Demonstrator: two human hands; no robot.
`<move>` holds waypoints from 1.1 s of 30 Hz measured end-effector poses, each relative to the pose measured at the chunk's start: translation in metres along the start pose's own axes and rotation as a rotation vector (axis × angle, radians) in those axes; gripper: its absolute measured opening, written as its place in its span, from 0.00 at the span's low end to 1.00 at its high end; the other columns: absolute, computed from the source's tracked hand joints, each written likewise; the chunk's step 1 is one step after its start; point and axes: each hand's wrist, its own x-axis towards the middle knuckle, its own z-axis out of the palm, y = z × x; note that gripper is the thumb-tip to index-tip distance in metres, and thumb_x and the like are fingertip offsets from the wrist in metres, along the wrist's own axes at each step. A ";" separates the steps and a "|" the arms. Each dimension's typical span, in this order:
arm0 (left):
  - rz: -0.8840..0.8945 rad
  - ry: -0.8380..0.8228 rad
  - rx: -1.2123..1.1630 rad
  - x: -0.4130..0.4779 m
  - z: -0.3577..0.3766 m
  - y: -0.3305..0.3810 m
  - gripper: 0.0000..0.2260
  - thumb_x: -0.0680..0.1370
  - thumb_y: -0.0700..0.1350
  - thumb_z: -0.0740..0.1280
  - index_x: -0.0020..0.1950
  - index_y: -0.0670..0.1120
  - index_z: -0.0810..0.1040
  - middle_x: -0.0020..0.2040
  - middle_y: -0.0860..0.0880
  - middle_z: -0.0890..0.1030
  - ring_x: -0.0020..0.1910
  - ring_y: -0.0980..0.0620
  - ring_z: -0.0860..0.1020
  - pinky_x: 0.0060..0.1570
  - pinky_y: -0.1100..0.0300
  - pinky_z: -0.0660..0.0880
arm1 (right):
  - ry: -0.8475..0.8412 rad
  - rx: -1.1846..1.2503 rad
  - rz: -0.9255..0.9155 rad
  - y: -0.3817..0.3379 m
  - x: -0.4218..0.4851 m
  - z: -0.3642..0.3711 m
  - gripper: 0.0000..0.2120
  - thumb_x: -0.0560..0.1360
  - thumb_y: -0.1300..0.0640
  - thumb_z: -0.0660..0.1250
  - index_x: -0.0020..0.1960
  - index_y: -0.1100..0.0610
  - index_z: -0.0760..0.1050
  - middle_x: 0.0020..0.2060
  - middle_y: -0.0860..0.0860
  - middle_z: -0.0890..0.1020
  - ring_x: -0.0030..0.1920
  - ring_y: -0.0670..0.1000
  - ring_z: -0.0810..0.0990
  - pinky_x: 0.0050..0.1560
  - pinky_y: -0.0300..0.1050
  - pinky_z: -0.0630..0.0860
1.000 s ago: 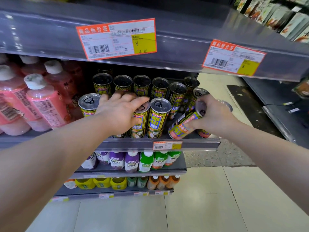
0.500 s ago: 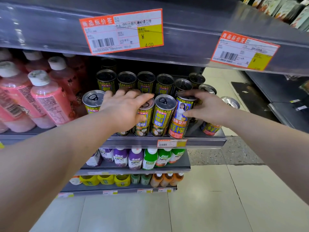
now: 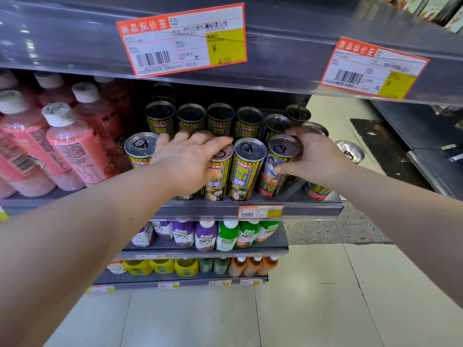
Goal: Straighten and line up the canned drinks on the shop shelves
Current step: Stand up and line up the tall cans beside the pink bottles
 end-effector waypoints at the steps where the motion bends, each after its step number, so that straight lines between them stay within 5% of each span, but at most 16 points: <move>1: 0.000 0.001 0.000 0.000 0.000 0.000 0.30 0.77 0.60 0.59 0.73 0.64 0.45 0.75 0.56 0.57 0.71 0.47 0.56 0.66 0.46 0.57 | -0.019 -0.080 0.020 -0.002 0.000 -0.003 0.31 0.65 0.42 0.74 0.62 0.55 0.70 0.58 0.55 0.77 0.59 0.56 0.74 0.51 0.43 0.69; 4: -0.001 0.002 -0.001 0.000 0.000 0.000 0.30 0.77 0.60 0.59 0.73 0.64 0.46 0.75 0.56 0.57 0.71 0.47 0.56 0.66 0.46 0.58 | -0.116 -0.211 0.007 -0.005 0.002 -0.009 0.38 0.63 0.34 0.71 0.63 0.56 0.67 0.61 0.56 0.75 0.62 0.56 0.73 0.55 0.45 0.69; 8: -0.001 0.005 -0.001 0.000 0.001 0.000 0.30 0.77 0.60 0.59 0.74 0.64 0.46 0.75 0.56 0.58 0.71 0.47 0.57 0.66 0.46 0.58 | -0.152 -0.107 -0.102 -0.008 0.003 -0.014 0.36 0.67 0.43 0.72 0.70 0.51 0.63 0.67 0.52 0.72 0.66 0.53 0.70 0.63 0.43 0.67; 12: -0.002 0.014 -0.002 0.000 0.001 0.000 0.30 0.77 0.60 0.59 0.74 0.64 0.46 0.74 0.55 0.58 0.71 0.46 0.58 0.66 0.46 0.58 | -0.115 -0.182 -0.067 -0.010 0.001 -0.013 0.36 0.65 0.31 0.65 0.66 0.51 0.67 0.64 0.53 0.74 0.64 0.55 0.72 0.60 0.47 0.70; 16: 0.000 0.015 -0.003 0.000 0.001 0.001 0.30 0.77 0.60 0.60 0.74 0.64 0.47 0.74 0.55 0.58 0.71 0.46 0.58 0.66 0.46 0.57 | -0.173 -0.131 -0.090 -0.010 0.002 -0.022 0.33 0.70 0.42 0.69 0.70 0.48 0.63 0.67 0.51 0.71 0.66 0.53 0.69 0.60 0.42 0.67; 23: -0.001 0.007 0.010 -0.001 -0.001 0.001 0.30 0.77 0.60 0.59 0.74 0.64 0.46 0.75 0.55 0.57 0.72 0.46 0.57 0.67 0.46 0.57 | -0.061 0.081 -0.031 -0.009 -0.003 -0.007 0.30 0.67 0.38 0.70 0.62 0.54 0.72 0.56 0.51 0.78 0.57 0.52 0.75 0.54 0.43 0.71; 26: 0.001 -0.020 -0.012 -0.002 -0.004 0.002 0.32 0.75 0.62 0.61 0.74 0.64 0.47 0.75 0.55 0.57 0.72 0.46 0.56 0.67 0.46 0.56 | 0.061 0.140 -0.024 0.002 -0.008 -0.029 0.21 0.72 0.41 0.67 0.56 0.56 0.76 0.51 0.47 0.78 0.51 0.50 0.76 0.53 0.42 0.70; 29: -0.046 -0.080 -0.090 -0.004 -0.011 0.004 0.35 0.71 0.66 0.61 0.73 0.64 0.50 0.75 0.52 0.57 0.72 0.46 0.56 0.67 0.47 0.55 | 0.234 0.068 0.038 0.027 -0.010 -0.059 0.13 0.74 0.48 0.67 0.53 0.54 0.78 0.51 0.53 0.81 0.50 0.54 0.77 0.51 0.43 0.70; 33: -0.167 0.121 -0.132 -0.007 -0.015 0.024 0.40 0.63 0.70 0.53 0.73 0.57 0.59 0.72 0.46 0.62 0.71 0.43 0.60 0.69 0.44 0.53 | -0.069 -0.143 0.210 0.068 -0.016 -0.074 0.33 0.68 0.42 0.71 0.67 0.55 0.68 0.64 0.56 0.73 0.62 0.55 0.73 0.61 0.45 0.68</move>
